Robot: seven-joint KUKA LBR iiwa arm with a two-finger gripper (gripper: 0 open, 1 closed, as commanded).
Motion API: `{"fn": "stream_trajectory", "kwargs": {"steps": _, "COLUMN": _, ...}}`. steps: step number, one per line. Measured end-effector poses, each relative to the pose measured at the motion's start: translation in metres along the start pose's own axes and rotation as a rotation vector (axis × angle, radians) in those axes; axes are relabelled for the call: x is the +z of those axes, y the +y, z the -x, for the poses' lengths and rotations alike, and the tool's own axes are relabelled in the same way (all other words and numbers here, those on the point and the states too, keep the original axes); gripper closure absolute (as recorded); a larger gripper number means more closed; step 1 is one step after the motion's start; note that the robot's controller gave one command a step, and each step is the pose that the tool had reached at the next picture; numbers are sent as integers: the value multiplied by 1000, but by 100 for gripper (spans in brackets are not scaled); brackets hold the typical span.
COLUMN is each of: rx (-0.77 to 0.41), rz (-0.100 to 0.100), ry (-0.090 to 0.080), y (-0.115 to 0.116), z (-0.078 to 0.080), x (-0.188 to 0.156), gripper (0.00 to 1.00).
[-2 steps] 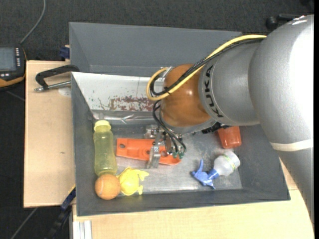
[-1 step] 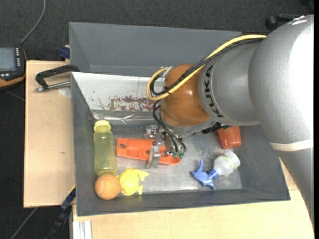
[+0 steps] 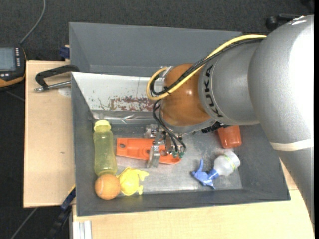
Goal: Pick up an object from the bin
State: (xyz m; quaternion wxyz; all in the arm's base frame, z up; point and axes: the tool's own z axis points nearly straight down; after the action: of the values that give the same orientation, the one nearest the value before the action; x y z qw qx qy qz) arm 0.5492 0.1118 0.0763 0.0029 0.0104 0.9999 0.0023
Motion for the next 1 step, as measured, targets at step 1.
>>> {"fn": "stream_trajectory", "kwargs": {"steps": 1, "rx": -298, "rz": 1, "ry": -2, "y": 14, "z": 13, "x": 6, "gripper": 100}}
